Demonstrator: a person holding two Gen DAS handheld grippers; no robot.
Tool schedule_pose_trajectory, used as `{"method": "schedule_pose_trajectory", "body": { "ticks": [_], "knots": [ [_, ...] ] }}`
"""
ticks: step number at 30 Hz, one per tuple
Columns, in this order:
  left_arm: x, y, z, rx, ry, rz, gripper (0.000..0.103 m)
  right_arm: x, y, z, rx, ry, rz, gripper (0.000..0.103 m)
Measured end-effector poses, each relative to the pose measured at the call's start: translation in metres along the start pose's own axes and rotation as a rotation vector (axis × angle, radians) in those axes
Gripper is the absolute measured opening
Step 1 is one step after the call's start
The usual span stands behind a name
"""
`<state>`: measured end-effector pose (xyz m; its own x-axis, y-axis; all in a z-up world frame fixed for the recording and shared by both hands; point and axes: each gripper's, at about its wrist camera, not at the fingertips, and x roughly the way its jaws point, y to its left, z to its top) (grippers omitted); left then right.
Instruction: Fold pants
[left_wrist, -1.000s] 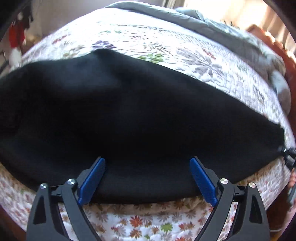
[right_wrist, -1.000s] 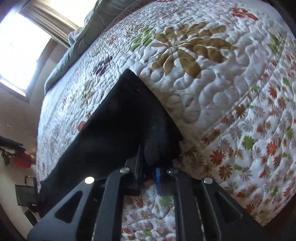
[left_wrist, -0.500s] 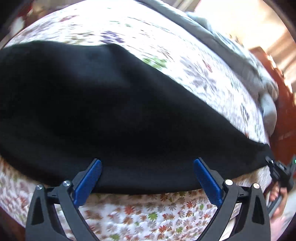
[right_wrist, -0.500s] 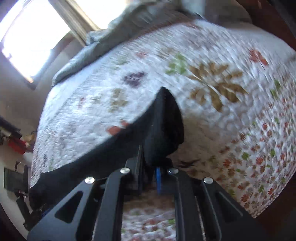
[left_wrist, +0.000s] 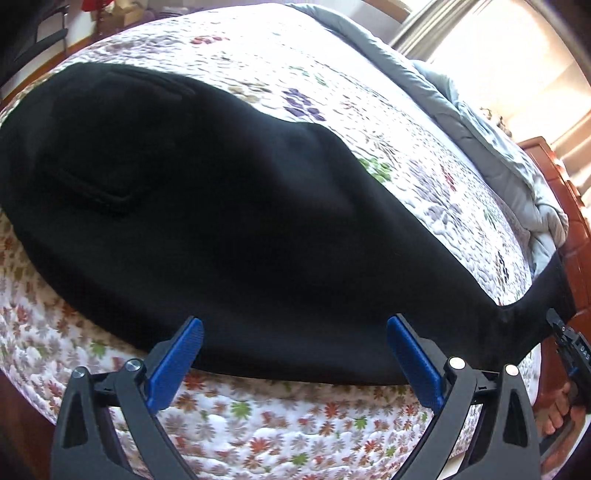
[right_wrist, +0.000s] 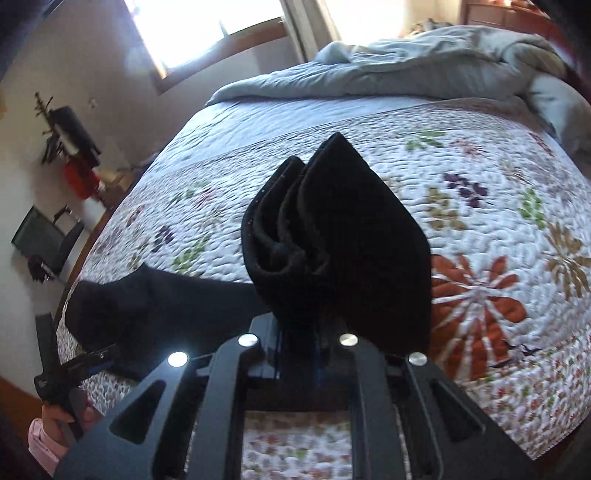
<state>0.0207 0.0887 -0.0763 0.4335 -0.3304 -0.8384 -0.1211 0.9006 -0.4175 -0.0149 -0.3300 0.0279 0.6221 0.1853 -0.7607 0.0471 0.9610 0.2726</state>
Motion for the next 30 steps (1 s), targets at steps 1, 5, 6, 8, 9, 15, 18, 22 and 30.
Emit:
{"method": "schedule_pose_trajectory", "body": {
  "ticks": [1,5,6,8,9,15,18,22,30],
  "knots": [
    [-0.002,0.002,-0.002,-0.002,-0.002,0.002,0.099,0.004,0.009,0.000,-0.013,0.009,0.010,0.011],
    [-0.005,0.006,-0.002,0.006,-0.009,0.018,0.099,0.026,0.041,0.000,-0.058,0.056,0.046,0.011],
    [-0.007,0.007,-0.003,0.004,-0.010,0.017,0.099,0.032,0.049,0.000,-0.073,0.066,0.052,0.011],
    [-0.009,0.010,-0.001,0.000,-0.012,0.016,0.099,0.042,0.068,-0.004,-0.104,0.087,0.065,0.011],
    [-0.011,0.011,-0.002,-0.002,-0.012,0.017,0.099,0.049,0.081,-0.006,-0.129,0.100,0.075,0.011],
    [-0.012,0.017,-0.001,-0.025,-0.010,0.011,0.099,0.083,0.136,-0.026,-0.241,0.176,0.128,0.011],
    [-0.013,0.020,-0.002,-0.025,-0.009,0.006,0.099,0.107,0.156,-0.042,-0.294,0.243,0.123,0.012],
    [-0.007,0.011,0.001,-0.024,0.008,-0.017,0.099,0.131,0.168,-0.067,-0.352,0.352,0.160,0.036],
    [0.017,-0.034,-0.005,0.043,0.110,-0.112,0.099,0.089,0.103,-0.057,-0.104,0.318,0.335,0.045]
  ]
}}
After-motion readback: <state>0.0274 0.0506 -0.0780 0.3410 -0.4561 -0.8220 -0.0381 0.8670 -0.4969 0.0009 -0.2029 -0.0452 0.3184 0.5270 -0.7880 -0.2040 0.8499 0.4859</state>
